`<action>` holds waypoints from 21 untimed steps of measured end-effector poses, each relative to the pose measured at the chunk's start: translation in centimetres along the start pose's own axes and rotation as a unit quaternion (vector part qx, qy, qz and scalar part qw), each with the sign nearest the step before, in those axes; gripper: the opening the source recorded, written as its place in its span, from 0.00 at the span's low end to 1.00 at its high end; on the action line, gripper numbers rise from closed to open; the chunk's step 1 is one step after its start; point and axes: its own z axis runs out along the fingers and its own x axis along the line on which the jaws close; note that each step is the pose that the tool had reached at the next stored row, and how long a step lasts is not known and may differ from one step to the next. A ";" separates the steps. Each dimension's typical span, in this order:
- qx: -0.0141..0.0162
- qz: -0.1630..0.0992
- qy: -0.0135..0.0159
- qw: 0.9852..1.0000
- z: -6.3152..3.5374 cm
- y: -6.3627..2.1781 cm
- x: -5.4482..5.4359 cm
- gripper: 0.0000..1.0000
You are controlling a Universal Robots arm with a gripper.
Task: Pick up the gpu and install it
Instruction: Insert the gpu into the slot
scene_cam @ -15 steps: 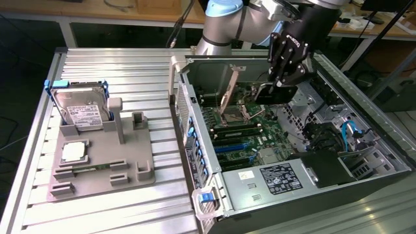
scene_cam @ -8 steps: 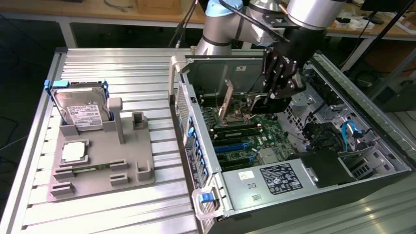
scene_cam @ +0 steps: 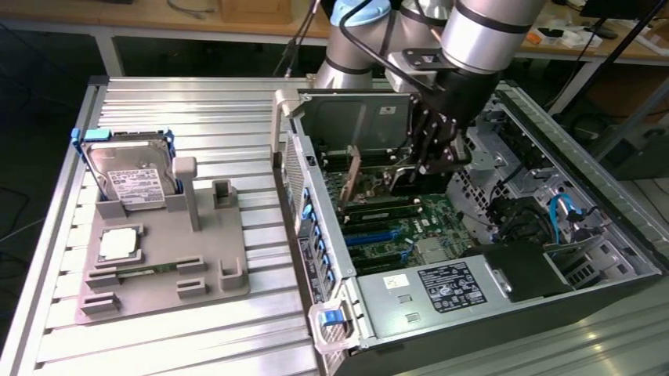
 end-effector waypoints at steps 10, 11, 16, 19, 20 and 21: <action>0.004 0.000 0.000 1.000 0.85 0.17 0.5 0.27; 0.004 0.000 0.000 1.000 0.90 0.17 0.6 0.27; 0.006 0.000 0.000 1.000 1.31 0.22 1.2 0.27; 0.007 -0.001 0.000 1.000 1.65 0.35 1.2 0.27; 0.008 -0.001 0.000 1.000 1.74 0.44 1.2 0.27; 0.009 -0.001 0.000 1.000 1.80 0.59 1.3 0.27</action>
